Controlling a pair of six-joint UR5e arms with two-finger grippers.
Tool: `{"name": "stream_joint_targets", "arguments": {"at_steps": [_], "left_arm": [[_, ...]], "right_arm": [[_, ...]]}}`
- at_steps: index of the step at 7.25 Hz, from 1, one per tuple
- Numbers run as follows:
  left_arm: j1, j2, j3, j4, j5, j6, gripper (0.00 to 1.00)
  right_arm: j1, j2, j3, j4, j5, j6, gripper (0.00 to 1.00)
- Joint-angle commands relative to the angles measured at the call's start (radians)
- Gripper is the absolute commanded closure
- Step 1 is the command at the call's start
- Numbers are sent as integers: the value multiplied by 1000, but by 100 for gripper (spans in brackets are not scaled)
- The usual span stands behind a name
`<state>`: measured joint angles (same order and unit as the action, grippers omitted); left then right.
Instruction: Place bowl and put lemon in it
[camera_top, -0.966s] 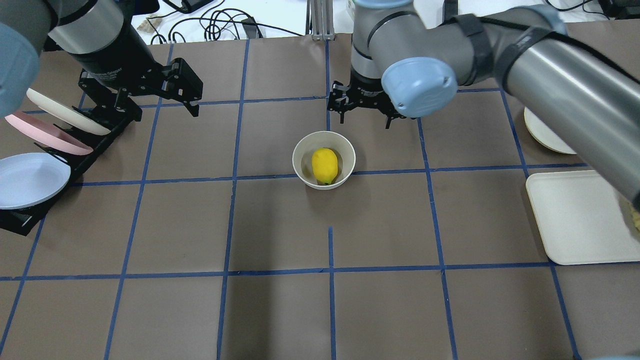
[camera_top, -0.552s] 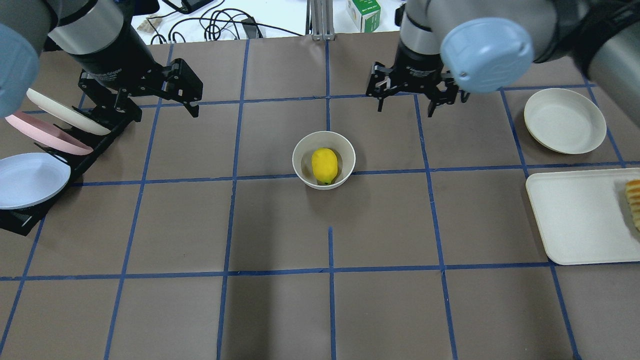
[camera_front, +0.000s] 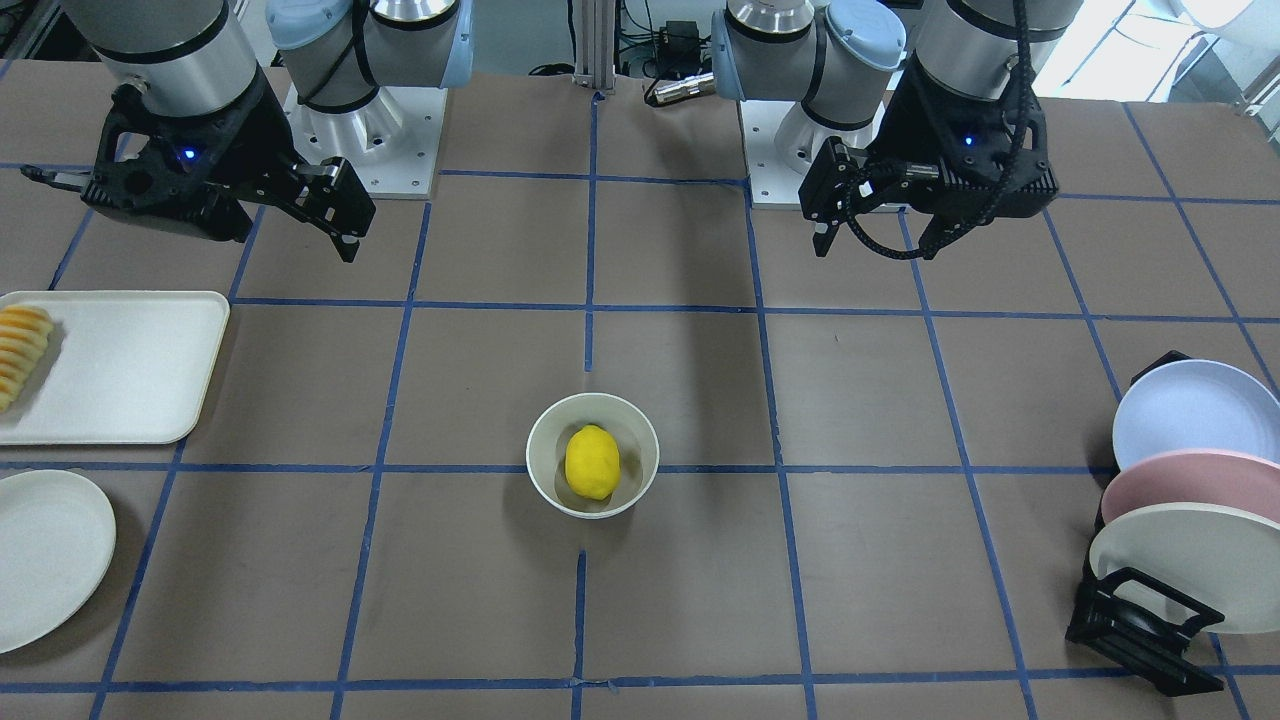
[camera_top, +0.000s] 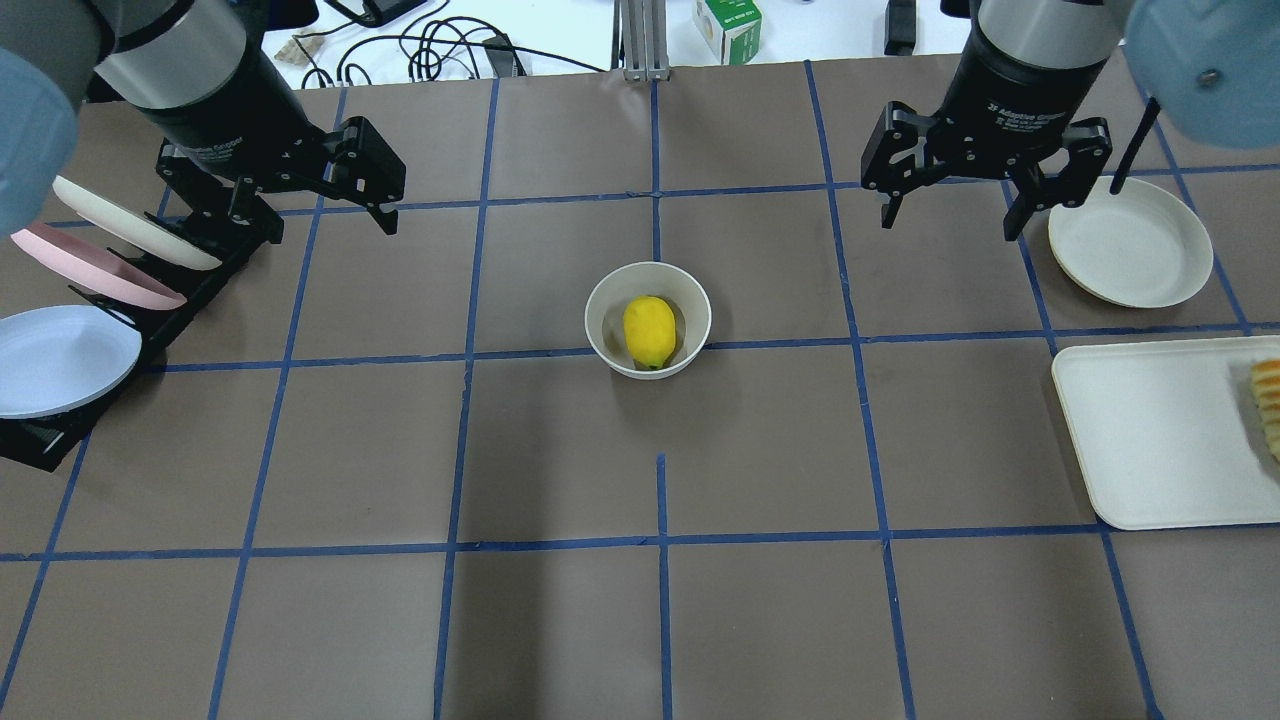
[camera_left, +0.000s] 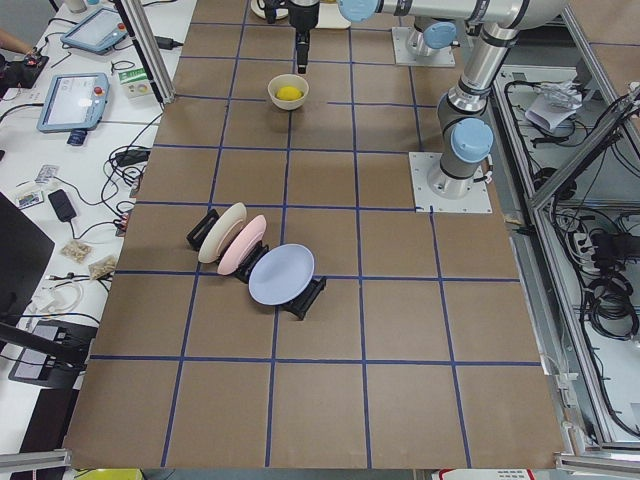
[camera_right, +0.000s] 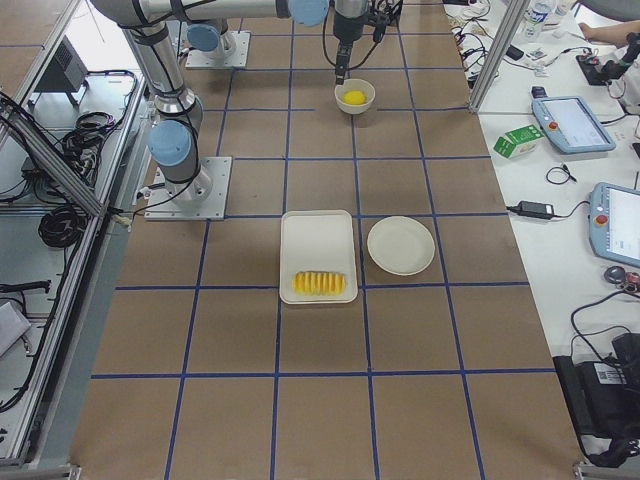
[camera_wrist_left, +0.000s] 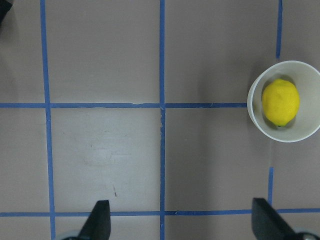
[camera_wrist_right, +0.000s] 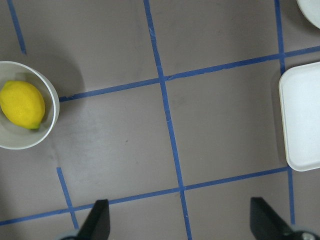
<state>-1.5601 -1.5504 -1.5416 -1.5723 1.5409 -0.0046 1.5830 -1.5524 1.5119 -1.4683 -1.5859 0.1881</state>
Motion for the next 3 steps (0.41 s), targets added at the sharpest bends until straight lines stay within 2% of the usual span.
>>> {"name": "stream_joint_targets", "arguments": {"at_steps": [1, 3], "left_arm": [[0, 0, -2, 0, 1, 0, 0], [0, 0, 0, 0, 2, 0, 0]], "right_arm": [[-1, -12, 4, 33, -16, -59, 0], [-1, -14, 4, 26, -8, -81, 0]]}}
